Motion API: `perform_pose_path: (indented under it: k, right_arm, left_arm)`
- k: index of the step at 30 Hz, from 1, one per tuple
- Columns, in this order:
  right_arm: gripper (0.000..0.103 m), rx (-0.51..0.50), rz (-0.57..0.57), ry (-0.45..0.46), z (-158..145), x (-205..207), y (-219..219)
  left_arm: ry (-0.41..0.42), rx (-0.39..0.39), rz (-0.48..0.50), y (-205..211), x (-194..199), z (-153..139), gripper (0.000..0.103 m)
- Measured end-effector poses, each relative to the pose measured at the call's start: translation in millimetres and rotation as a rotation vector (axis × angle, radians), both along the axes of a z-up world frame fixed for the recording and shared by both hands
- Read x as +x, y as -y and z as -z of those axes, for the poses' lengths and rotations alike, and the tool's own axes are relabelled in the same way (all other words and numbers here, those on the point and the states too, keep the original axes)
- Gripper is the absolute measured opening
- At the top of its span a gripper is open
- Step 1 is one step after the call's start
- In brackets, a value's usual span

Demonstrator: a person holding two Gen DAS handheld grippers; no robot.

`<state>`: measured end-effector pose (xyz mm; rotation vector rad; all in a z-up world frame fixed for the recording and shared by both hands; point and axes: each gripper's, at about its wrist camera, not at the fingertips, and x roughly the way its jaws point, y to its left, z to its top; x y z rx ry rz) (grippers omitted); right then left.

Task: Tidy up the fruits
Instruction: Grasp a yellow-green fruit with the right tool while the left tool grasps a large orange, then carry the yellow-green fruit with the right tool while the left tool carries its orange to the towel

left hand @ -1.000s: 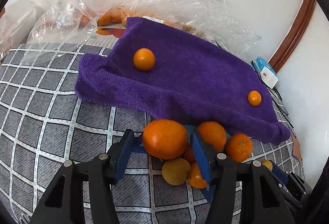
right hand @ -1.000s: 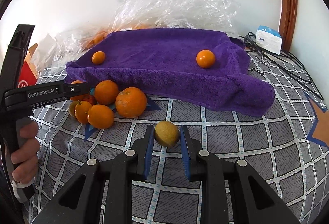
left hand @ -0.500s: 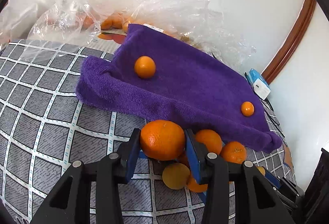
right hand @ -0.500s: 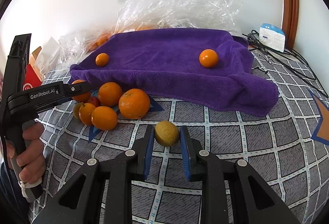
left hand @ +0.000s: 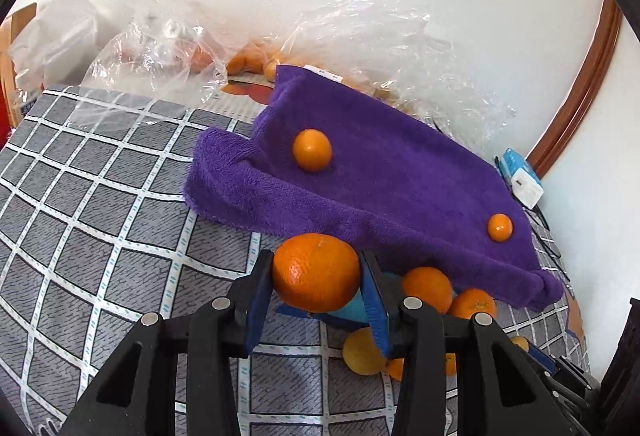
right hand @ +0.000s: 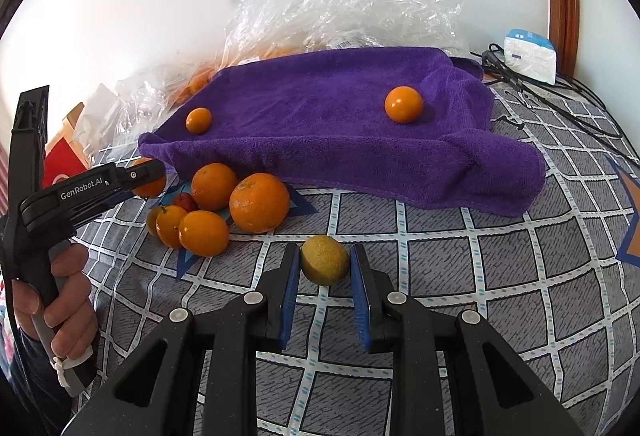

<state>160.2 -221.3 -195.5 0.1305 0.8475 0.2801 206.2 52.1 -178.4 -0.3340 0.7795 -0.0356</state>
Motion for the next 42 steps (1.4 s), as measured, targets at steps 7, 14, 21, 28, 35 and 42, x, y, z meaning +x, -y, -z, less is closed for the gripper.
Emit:
perform_pose_path:
  k: [7,14,21,28,35,42]
  right_arm:
    - [0.025,0.022,0.022,-0.053,3,7,4]
    - [0.025,0.010,0.023,-0.049,3,7,2]
    - [0.025,0.010,0.023,-0.046,3,6,2]
    - [0.025,-0.011,0.018,-0.022,0,2,0]
    - [0.025,-0.039,0.018,0.036,-6,-6,-3]
    - [0.025,-0.066,0.061,-0.004,-6,0,1]
  left_arm:
    - [-0.053,0.020,-0.036,-6,4,4,0.040]
    - [-0.058,0.021,-0.040,-3,6,7,0.040]
    - [-0.058,0.002,-0.041,-5,8,8,0.040]
    - [-0.027,0.011,-0.033,-5,4,4,0.040]
    - [0.022,-0.018,-0.032,-7,-3,-5,0.040]
    - [0.046,-0.018,-0.049,-12,-9,-19,0.040]
